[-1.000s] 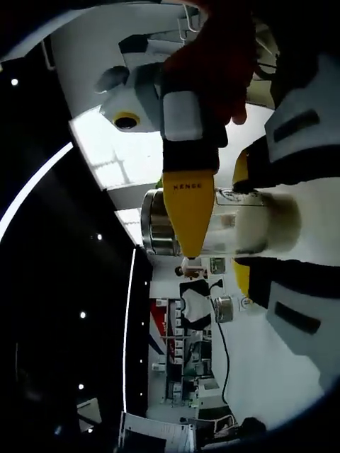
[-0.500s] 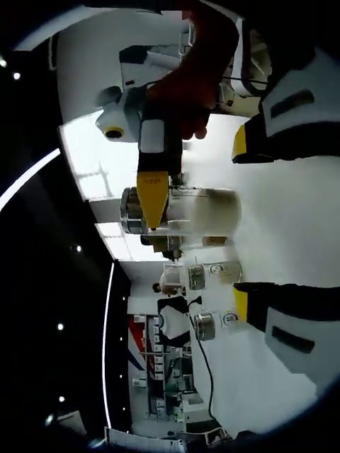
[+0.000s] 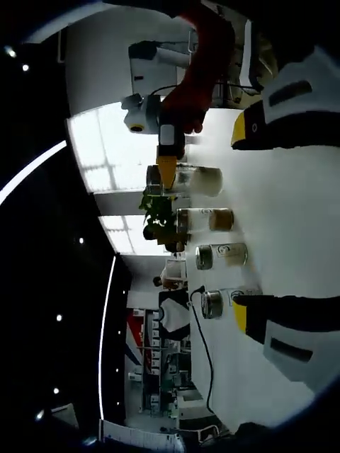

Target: Rotate the seasoning bottle until the label or dispensing opening points toward the visible target arrow and the bottle remains upright within the marked orientation range

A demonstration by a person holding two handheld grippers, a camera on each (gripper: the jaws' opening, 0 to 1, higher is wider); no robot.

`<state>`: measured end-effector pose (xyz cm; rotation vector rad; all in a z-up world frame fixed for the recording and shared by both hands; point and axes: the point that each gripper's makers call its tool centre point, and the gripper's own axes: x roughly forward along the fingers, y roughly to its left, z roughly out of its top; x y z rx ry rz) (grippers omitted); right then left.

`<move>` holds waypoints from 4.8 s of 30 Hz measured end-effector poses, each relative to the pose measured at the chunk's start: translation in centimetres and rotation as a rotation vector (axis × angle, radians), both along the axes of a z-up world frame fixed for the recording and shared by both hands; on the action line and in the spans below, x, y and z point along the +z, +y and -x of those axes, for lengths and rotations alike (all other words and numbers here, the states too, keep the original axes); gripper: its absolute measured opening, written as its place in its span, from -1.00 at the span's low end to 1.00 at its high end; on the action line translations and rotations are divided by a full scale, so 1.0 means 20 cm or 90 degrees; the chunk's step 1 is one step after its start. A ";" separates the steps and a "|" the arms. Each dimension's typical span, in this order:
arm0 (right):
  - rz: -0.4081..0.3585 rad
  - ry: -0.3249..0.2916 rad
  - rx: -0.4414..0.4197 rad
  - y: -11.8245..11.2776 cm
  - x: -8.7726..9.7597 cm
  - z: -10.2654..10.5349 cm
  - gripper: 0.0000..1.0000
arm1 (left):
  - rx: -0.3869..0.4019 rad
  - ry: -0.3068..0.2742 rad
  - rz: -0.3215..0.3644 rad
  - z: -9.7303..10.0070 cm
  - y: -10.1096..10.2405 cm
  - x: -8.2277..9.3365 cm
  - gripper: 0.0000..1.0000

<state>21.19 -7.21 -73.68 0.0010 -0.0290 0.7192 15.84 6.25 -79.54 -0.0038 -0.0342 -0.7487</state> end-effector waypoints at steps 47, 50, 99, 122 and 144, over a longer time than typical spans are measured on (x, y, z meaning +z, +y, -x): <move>0.099 0.025 -0.013 -0.52 -0.26 -0.44 -0.23 | 0.050 0.026 -0.091 -0.06 0.12 -0.09 0.99; 0.095 0.035 -0.001 -0.46 -0.25 -0.51 -0.23 | 0.047 0.033 -0.087 -0.06 0.11 -0.10 0.99; 0.084 0.060 -0.051 -0.52 -0.30 -0.48 -0.17 | 0.070 0.012 -0.077 -0.07 0.17 -0.07 0.99; 0.053 -0.018 -0.053 -0.55 -0.30 0.10 0.53 | 0.090 0.008 -0.071 -0.02 0.22 -0.08 0.99; 0.016 0.007 -0.074 -0.64 -0.42 0.27 0.99 | 0.104 0.022 -0.071 0.04 0.24 -0.16 0.99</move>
